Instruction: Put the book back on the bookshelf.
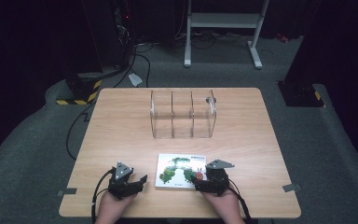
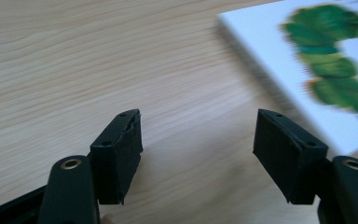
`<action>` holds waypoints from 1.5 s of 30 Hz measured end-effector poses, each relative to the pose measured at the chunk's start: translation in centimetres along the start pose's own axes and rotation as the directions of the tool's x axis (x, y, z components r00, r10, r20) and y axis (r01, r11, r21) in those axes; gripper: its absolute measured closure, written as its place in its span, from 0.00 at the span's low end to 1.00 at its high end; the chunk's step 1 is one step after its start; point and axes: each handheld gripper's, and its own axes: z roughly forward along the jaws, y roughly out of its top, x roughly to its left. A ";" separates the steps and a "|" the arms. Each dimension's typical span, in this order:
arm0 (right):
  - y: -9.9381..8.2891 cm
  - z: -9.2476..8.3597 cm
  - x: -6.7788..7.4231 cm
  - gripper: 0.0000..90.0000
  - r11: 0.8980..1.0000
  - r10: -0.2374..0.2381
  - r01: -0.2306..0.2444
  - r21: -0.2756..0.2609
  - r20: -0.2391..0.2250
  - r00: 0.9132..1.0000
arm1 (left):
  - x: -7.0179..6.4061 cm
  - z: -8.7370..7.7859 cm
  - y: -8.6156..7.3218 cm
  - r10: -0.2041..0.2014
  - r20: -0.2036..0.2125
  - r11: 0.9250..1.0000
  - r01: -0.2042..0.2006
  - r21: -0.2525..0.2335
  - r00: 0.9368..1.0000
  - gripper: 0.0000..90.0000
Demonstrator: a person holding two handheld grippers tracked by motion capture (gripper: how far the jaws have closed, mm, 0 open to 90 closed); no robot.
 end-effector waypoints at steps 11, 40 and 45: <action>-0.3 -0.7 1.0 0.29 0.999 -0.018 0.018 -0.028 0.018 1.000 | -3.2 -0.5 -0.2 0.088 0.077 0.996 -0.086 -0.030 0.993 0.30; -1.0 -0.8 0.2 0.30 0.999 0.041 -0.043 -0.016 -0.067 0.997 | -6.2 1.6 -0.1 0.211 0.035 0.977 -0.212 0.032 0.977 0.31; -0.7 -0.6 0.6 0.29 0.999 0.033 -0.034 -0.023 -0.060 0.998 | -6.2 1.6 -0.2 0.209 0.033 0.977 -0.210 0.029 0.977 0.32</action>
